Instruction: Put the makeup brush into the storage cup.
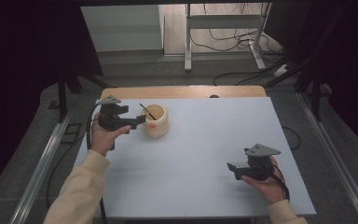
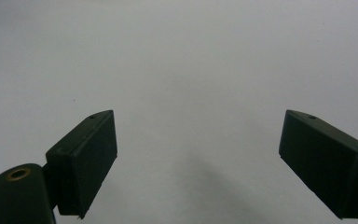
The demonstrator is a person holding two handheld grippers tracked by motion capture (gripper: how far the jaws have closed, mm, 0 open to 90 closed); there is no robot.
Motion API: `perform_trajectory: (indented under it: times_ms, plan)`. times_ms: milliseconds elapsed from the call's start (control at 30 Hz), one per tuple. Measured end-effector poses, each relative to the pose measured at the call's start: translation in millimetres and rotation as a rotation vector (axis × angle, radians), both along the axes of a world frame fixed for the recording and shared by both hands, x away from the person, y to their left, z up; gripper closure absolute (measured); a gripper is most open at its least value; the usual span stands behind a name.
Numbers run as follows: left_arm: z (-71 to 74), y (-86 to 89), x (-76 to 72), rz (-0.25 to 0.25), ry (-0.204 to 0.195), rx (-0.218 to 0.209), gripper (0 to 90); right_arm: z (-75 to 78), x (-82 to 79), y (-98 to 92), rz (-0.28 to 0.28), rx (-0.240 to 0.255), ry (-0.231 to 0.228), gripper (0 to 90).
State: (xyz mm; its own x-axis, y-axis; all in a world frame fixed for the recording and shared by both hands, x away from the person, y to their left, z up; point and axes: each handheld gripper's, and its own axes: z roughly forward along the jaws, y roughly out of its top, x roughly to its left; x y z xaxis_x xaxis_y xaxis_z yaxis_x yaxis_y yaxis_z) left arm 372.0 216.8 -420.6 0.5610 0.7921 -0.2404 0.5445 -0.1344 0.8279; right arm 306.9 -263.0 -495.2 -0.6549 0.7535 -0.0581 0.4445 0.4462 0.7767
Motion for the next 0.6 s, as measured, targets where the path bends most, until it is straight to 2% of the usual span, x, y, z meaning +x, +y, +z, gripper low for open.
perform_trajectory:
  times_ms: [100,267,467,600]
  plan:
    - [-1.4,0.3,-8.0,-0.010,0.000,-0.003,5.1,-0.6,0.2,0.4,0.000,-0.003,0.003,11.2]
    - [-5.6,-0.2,-24.5,-0.033,-0.010,0.020,4.7,-0.3,-1.4,1.6,0.005,-0.010,0.000,11.2]
    - [-14.2,3.5,-42.9,-0.019,-0.021,0.065,4.4,0.2,-1.5,2.5,-0.001,-0.007,-0.002,11.2]
    - [-22.7,6.0,-52.4,-0.018,-0.016,0.073,4.3,-0.8,-2.7,2.8,0.003,-0.008,0.000,11.2]
